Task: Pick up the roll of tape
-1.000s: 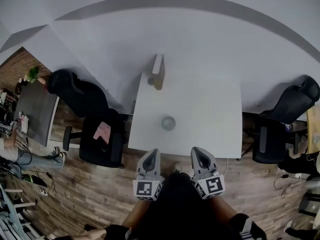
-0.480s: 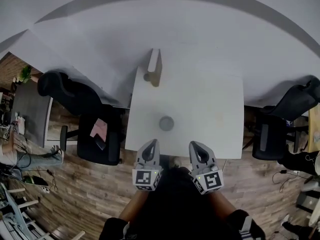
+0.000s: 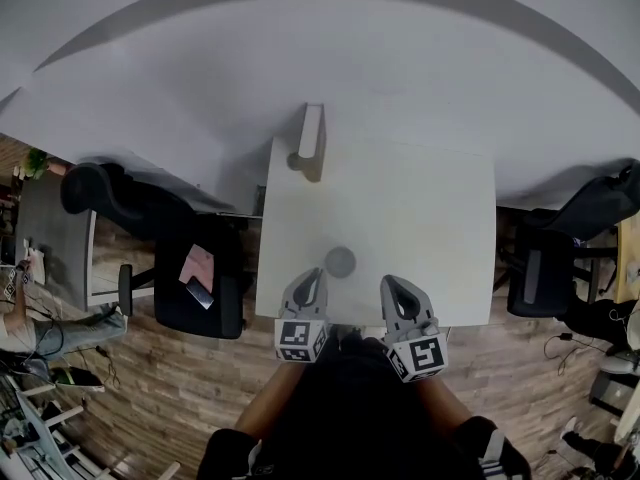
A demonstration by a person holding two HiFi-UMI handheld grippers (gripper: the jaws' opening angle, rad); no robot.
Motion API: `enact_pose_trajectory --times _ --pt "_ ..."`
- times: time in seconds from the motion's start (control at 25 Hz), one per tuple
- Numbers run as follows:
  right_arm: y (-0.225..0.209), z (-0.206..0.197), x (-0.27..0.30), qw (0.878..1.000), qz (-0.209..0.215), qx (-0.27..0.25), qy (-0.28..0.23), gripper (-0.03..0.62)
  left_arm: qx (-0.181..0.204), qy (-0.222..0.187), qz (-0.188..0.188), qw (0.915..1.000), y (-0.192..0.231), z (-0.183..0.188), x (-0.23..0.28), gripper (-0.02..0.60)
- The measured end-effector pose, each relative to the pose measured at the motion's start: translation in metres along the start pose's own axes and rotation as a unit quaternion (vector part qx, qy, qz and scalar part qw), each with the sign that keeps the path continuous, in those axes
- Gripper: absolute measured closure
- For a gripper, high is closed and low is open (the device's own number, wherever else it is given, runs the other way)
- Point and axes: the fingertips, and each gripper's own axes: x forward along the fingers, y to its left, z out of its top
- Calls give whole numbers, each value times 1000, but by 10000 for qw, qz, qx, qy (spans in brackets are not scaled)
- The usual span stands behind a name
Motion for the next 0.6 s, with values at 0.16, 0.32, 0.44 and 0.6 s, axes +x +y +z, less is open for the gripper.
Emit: enact_pose_trajectory --times 0.16,0.32,0.44,0.6 --pt "-2 -3 22 10000 1 38 74 580 -179 423 -41 9989 18 -28 27 541" --pt "-4 -7 35 9998 -9 56 183 580 -118 858 -25 9962 28 -58 52 494" --pt "-7 -10 41 9996 -30 76 256 580 -45 1267 33 9919 35 -89 72 477" --pt "-10 -13 45 9994 -59 96 319 580 28 1785 71 9839 41 -125 91 455"
